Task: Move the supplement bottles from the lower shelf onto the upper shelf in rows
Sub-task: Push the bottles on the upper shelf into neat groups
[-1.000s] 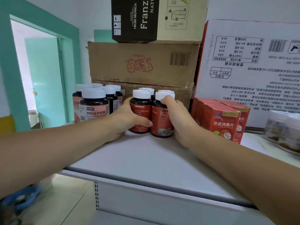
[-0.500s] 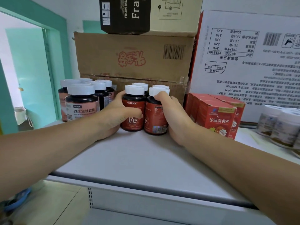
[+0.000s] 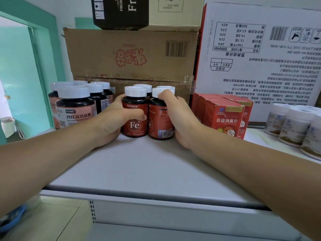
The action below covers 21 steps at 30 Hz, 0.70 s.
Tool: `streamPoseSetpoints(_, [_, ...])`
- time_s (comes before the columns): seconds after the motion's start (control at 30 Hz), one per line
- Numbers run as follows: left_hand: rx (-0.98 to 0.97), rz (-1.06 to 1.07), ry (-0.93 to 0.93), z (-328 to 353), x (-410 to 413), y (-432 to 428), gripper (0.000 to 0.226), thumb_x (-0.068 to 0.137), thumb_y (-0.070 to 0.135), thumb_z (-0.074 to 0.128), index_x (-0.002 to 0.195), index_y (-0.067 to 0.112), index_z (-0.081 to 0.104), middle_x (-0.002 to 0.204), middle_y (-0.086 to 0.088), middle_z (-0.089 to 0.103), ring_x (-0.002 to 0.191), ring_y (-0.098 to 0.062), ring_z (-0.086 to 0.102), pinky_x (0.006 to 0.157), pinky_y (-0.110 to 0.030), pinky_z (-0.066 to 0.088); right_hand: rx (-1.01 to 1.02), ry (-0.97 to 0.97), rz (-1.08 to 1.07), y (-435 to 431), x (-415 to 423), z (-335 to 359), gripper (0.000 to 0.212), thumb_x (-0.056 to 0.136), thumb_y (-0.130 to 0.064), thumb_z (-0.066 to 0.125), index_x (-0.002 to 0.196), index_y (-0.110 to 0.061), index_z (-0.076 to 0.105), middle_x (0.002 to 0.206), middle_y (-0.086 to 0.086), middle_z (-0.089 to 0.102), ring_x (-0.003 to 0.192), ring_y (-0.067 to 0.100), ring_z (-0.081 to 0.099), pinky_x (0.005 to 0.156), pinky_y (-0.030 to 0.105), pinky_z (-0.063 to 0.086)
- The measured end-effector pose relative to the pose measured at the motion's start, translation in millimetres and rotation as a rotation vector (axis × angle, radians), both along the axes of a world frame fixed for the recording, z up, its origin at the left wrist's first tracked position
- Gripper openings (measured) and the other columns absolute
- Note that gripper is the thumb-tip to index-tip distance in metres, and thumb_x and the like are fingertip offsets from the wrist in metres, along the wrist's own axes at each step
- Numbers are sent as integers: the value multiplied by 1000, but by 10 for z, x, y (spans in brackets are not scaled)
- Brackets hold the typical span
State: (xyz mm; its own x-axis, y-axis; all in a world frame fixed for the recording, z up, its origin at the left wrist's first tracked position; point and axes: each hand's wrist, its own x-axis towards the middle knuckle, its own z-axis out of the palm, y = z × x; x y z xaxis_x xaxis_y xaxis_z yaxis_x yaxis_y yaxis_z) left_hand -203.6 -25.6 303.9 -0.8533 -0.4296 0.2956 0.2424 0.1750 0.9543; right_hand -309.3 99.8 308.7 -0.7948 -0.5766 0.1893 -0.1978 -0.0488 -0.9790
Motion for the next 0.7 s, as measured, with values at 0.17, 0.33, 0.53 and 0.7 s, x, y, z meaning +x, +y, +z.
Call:
streamPoseSetpoints(0.17, [11, -10, -7, -1, 28, 70, 87, 44, 7, 76, 128, 15, 56, 116, -14, 69, 109, -30, 66, 100, -47, 47, 1, 6, -3, -14, -21, -7, 83, 54, -66, 58, 127, -25, 52, 119, 2, 64, 110, 26, 62, 97, 49, 47])
streamPoseSetpoints(0.33, [6, -38, -4, -12, 47, 76, 78, 54, 1, 73, 128, 13, 55, 117, -17, 68, 109, -31, 66, 101, -49, 47, 19, 15, -1, -15, -50, -18, 88, 55, -65, 58, 133, -26, 46, 121, 0, 63, 112, 25, 60, 97, 50, 46])
streamPoseSetpoints(0.53, [-22, -76, -5, -22, 45, 37, 86, 52, 3, 80, 131, 18, 52, 118, -11, 69, 110, -27, 66, 101, -48, 47, 18, 15, 9, 14, -62, -20, 89, 56, -63, 60, 134, -25, 41, 120, 0, 63, 111, 25, 61, 96, 49, 48])
streamPoseSetpoints(0.7, [-9, -104, -15, -34, 47, 12, 90, 53, 6, 85, 135, 20, 48, 122, -9, 68, 113, -26, 65, 104, -48, 44, 17, 14, -2, 9, -56, -31, 103, 53, -67, 63, 143, -27, 32, 130, -2, 59, 117, 24, 59, 99, 48, 46])
